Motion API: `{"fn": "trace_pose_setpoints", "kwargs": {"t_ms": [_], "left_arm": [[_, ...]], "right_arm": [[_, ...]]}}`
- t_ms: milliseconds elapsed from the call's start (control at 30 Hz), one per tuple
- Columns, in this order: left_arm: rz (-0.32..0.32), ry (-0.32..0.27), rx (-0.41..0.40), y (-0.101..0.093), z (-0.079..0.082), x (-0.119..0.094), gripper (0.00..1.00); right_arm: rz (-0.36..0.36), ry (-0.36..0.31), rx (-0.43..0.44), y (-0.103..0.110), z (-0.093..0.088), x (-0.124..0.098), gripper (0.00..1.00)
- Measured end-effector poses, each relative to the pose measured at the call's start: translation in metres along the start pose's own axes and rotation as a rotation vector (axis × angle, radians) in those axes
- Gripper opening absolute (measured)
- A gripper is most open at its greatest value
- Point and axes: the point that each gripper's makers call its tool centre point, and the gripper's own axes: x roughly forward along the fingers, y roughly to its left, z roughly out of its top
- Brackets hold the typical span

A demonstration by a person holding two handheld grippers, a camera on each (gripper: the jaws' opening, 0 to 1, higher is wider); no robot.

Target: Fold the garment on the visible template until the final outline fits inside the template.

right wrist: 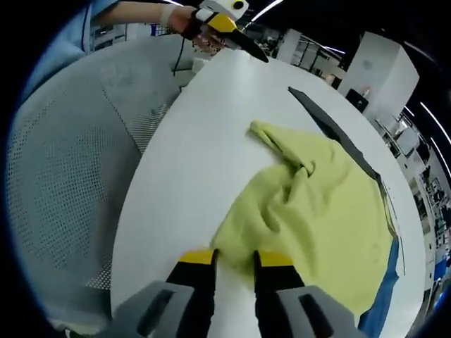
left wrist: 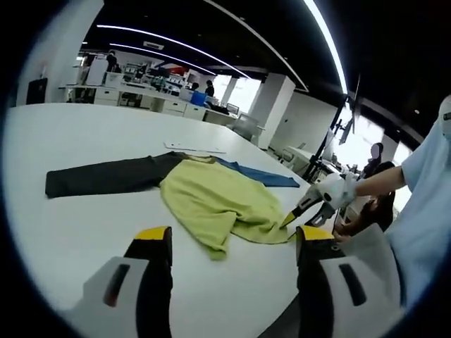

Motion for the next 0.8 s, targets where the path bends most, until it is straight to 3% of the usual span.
{"fn": "trace_pose_setpoints", "kwargs": {"t_ms": [200,400,600,800], "left_arm": [[0.002,-0.003,-0.011,0.0,0.0,0.002,0.67],[-0.001,0.017,0.009,-0.003,-0.004,0.003,0.66],[0.005,0.009,-0.01,-0.001,-0.005,0.004,0.64],[0.002,0.002,-0.015,-0.004,-0.005,0.005,0.64]], "right_arm": [[0.0,0.007,0.01,-0.002,0.001,0.003,0.0],[-0.02,-0.019,0.027,-0.014,0.012,-0.01,0.0],[-0.089,-0.066,0.063,-0.06,0.033,-0.037,0.0],[-0.154,-0.076,0.072,-0.11,0.045,-0.051,0.0]]}}
